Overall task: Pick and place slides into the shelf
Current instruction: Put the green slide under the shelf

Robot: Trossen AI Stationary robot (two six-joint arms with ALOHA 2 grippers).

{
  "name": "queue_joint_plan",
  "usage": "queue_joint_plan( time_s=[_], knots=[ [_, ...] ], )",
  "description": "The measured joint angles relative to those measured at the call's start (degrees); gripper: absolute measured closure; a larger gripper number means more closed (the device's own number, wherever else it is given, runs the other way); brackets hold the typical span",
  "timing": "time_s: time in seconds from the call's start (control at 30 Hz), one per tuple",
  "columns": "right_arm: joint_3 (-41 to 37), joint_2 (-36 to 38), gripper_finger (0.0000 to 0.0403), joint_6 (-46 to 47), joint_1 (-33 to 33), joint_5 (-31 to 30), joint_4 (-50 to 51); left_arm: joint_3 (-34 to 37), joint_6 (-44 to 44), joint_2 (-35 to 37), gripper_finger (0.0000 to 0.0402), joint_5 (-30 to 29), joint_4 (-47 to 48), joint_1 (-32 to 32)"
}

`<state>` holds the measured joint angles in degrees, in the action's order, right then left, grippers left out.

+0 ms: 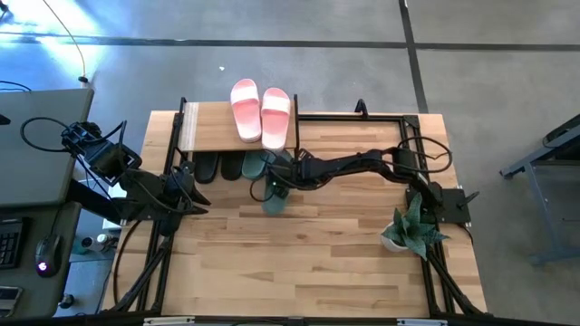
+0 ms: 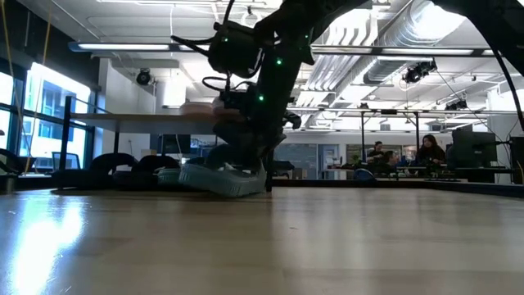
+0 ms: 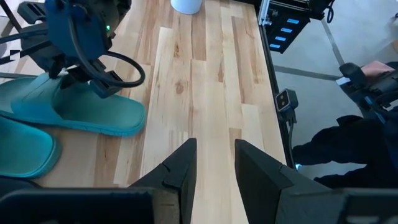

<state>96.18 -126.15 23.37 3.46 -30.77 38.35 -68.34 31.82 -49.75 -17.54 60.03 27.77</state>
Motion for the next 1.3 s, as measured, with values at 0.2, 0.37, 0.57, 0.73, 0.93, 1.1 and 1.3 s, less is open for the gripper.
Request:
queue_joint_plan(
  time_s=[0.2,0.37,0.57,0.73,0.93,1.1,1.3],
  knots=[
    [0.0,0.0,0.0290,1.5,-0.9,-1.0,3.1,0.0,0.0,0.0,0.0307,0.0,0.0,0.0],
    [0.0,0.0,0.0290,2.1,-1.1,-1.3,3.8,0.0,0.0,0.0,0.0307,0.0,0.0,0.0],
    [0.0,0.0,0.0289,0.7,-1.1,-0.2,1.3,0.0,0.0,0.0,0.0307,0.0,0.0,0.0],
    [0.0,0.0,0.0289,-0.3,-1.1,1.0,-0.1,0.0,0.0,0.0,0.0307,0.1,0.0,0.0],
    [0.0,0.9,0.0289,-0.5,-1.1,4.5,-0.2,0.0,0.0,0.0,0.0307,0.3,0.1,0.0],
    [0.0,1.8,0.0289,-0.5,-0.9,9.8,0.3,0.0,0.0,0.0,0.0307,0.4,0.1,0.0],
    [0.1,2.2,0.0289,-0.7,-0.4,13.1,1.0,0.0,0.0,0.0,0.0307,0.4,0.1,0.0]
  ],
)
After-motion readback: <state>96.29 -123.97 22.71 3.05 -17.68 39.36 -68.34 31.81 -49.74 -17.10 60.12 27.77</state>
